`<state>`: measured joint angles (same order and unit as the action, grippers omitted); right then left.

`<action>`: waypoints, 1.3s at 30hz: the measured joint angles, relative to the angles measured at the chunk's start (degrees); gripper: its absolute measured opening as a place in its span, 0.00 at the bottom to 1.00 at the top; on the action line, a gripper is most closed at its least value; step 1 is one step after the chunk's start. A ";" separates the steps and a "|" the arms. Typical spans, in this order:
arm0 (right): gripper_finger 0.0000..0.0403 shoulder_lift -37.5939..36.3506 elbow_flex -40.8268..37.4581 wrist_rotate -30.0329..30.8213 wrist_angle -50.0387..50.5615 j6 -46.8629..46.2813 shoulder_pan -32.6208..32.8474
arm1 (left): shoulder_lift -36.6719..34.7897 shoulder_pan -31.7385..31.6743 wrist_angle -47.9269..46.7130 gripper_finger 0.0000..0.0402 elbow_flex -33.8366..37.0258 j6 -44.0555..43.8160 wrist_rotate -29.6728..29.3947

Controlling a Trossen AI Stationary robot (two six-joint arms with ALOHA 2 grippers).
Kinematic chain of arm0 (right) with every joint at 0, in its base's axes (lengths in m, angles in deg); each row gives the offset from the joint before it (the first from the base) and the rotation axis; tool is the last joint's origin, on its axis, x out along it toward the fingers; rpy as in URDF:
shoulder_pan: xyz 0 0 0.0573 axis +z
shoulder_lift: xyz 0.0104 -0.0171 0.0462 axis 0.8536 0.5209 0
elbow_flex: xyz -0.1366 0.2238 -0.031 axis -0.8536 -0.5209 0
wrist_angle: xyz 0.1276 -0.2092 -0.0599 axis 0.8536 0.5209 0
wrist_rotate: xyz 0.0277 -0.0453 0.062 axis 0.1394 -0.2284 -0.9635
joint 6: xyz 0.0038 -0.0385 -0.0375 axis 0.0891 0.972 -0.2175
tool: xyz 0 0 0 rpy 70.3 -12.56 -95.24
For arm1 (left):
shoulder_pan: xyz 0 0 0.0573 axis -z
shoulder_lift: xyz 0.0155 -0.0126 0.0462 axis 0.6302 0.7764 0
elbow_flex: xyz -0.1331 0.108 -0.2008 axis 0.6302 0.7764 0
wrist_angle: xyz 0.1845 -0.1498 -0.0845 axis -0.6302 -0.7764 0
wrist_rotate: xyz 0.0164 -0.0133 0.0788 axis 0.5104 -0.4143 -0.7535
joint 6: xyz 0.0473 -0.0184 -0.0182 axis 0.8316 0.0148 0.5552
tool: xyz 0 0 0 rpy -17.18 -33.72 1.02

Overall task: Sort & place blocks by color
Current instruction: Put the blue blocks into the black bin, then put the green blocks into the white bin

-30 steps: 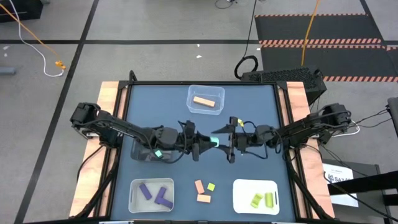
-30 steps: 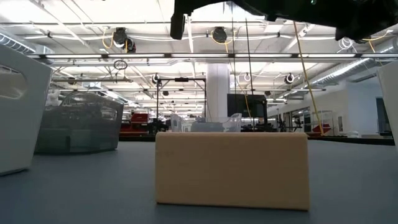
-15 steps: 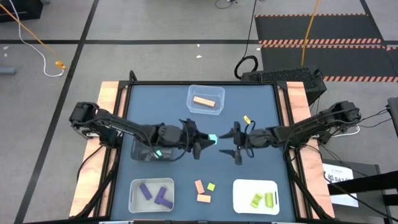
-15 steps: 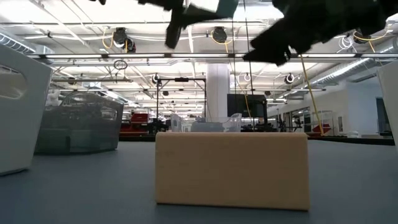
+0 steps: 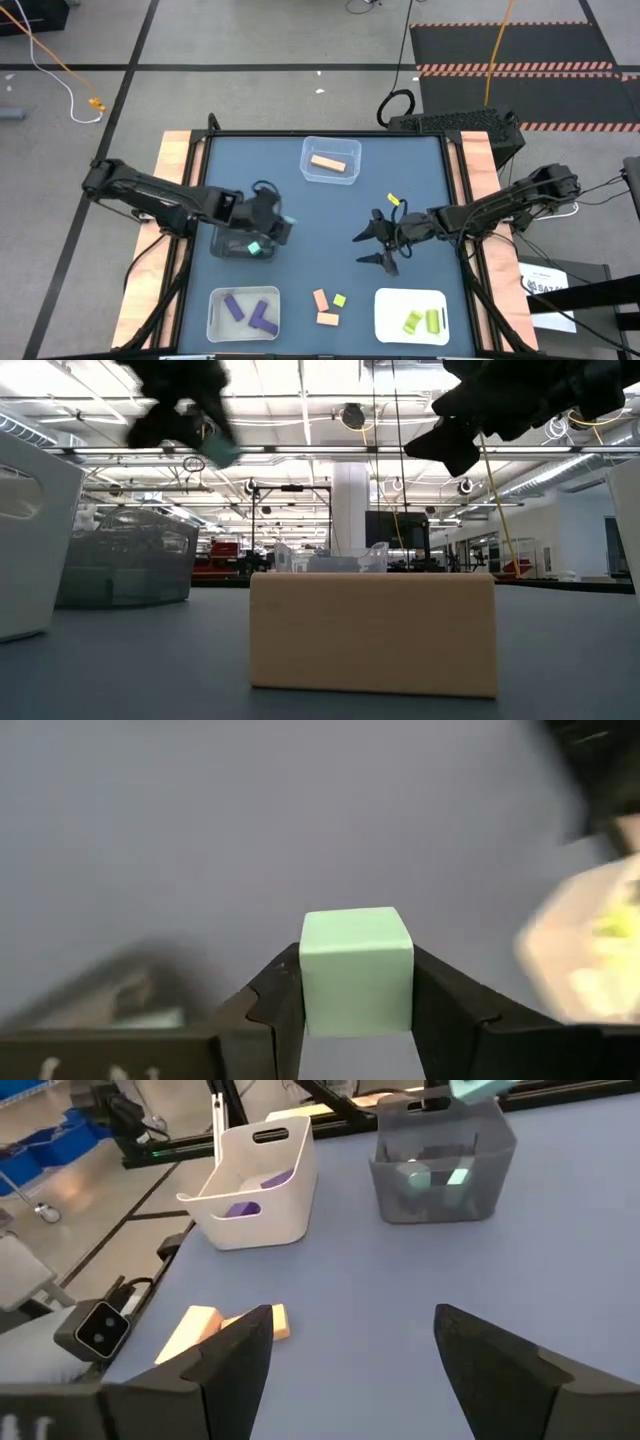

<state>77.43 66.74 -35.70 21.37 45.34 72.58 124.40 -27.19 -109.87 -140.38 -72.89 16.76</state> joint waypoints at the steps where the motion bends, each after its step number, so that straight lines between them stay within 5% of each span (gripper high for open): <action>1: 0.67 0.20 0.00 -0.02 -0.04 -0.02 0.02 | -0.88 0.78 -4.58 0.35 0.00 -3.25 -0.43; 5: 0.67 1.85 0.00 -0.03 -0.22 0.07 0.02 | -1.37 3.77 -19.63 0.37 0.06 -15.61 -0.65; 9: 0.67 4.33 0.00 -0.04 -1.75 0.12 0.02 | -0.90 3.23 -26.10 0.35 0.07 -18.73 -0.59; 22: 0.67 13.20 2.55 -0.13 -11.85 3.96 1.91 | -0.87 5.11 -26.24 0.52 0.07 -19.67 -0.24; 32: 0.67 18.13 15.12 0.25 5.17 11.30 5.51 | -0.87 7.60 -22.35 0.52 0.07 -22.13 -2.59; 39: 0.67 23.79 17.55 0.22 6.05 9.83 6.76 | -0.87 9.82 -19.66 0.53 0.04 -22.08 -6.86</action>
<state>101.22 84.29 -35.48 27.42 55.18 79.35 123.53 -17.37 -129.53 -140.34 -94.97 9.90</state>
